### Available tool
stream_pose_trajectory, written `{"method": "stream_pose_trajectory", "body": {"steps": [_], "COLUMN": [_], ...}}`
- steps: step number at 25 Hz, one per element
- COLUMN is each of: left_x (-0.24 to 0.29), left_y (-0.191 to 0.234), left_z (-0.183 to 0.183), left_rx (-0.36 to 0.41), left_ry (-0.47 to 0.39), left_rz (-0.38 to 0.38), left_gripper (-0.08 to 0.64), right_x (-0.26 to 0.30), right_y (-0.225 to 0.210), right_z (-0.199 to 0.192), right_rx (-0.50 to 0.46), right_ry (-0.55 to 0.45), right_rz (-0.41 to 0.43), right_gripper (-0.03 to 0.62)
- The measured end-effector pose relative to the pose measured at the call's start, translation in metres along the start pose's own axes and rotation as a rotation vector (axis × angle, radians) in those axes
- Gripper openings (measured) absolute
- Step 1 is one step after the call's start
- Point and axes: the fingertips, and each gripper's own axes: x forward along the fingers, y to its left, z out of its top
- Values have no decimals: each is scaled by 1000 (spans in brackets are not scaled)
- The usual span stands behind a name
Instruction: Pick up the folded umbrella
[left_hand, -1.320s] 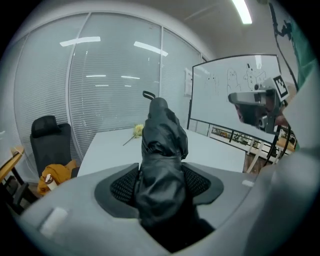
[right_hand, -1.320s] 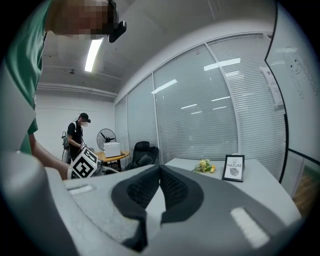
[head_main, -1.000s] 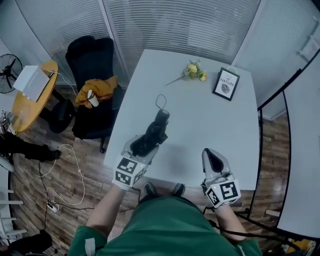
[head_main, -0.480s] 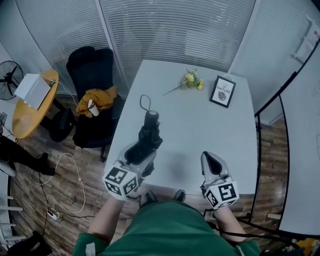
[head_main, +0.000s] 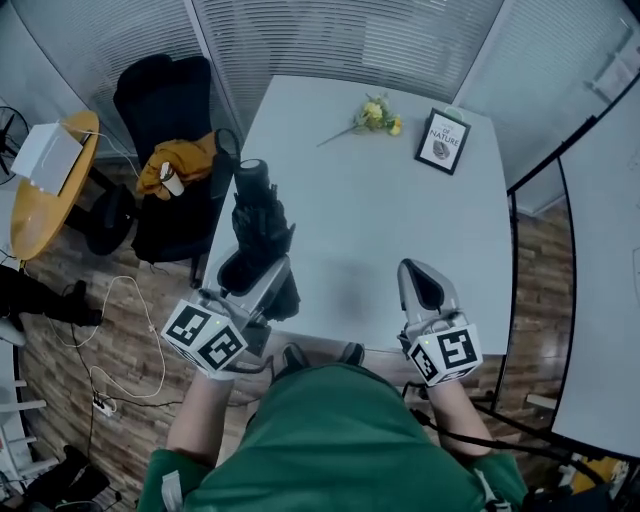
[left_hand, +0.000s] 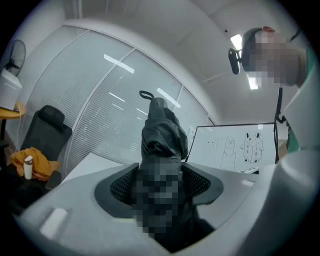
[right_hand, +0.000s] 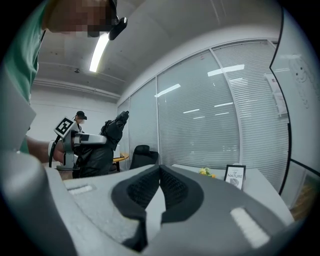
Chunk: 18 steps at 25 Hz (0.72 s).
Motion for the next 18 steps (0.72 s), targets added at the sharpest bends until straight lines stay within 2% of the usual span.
{"method": "stream_pose_trajectory", "body": {"steps": [8, 18], "left_x": [-8, -9], "left_y": [10, 17], "left_z": [1, -4], "left_rx": [-100, -156], "left_ry": [-17, -28], "left_rz": [-3, -3], "left_gripper": [275, 275], "right_x": [1, 1], "right_y": [5, 2], "right_z": [-1, 1], "right_rx": [-5, -7], "right_ry": [-5, -6], "right_rz": [2, -5], "right_gripper": [3, 3]}}
